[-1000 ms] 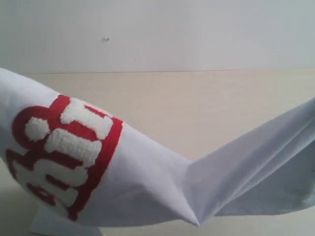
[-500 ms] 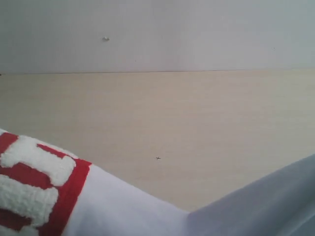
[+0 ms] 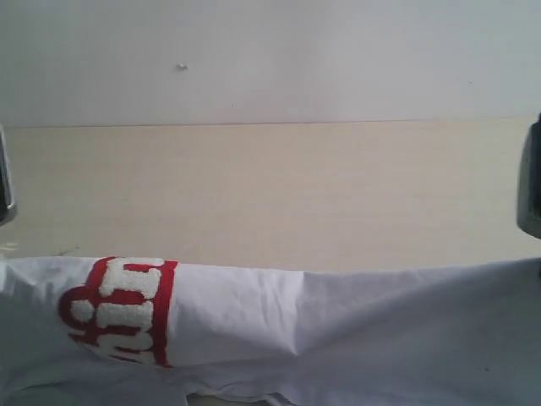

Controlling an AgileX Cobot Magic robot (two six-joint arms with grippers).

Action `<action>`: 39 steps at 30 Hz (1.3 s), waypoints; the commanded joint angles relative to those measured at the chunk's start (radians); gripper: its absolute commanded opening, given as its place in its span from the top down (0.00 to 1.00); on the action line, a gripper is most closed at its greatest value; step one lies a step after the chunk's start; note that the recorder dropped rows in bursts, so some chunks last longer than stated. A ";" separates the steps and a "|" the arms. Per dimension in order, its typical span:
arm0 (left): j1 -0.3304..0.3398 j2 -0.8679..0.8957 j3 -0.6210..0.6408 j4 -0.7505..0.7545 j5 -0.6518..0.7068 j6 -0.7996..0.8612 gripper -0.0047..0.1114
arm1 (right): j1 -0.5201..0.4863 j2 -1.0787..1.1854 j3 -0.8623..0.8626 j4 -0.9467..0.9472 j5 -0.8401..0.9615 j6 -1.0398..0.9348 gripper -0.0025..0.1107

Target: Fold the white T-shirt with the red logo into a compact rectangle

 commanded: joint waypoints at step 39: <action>0.518 0.660 0.013 -0.080 -1.330 -0.019 0.65 | 0.000 0.777 -0.108 -1.271 -0.744 1.588 0.37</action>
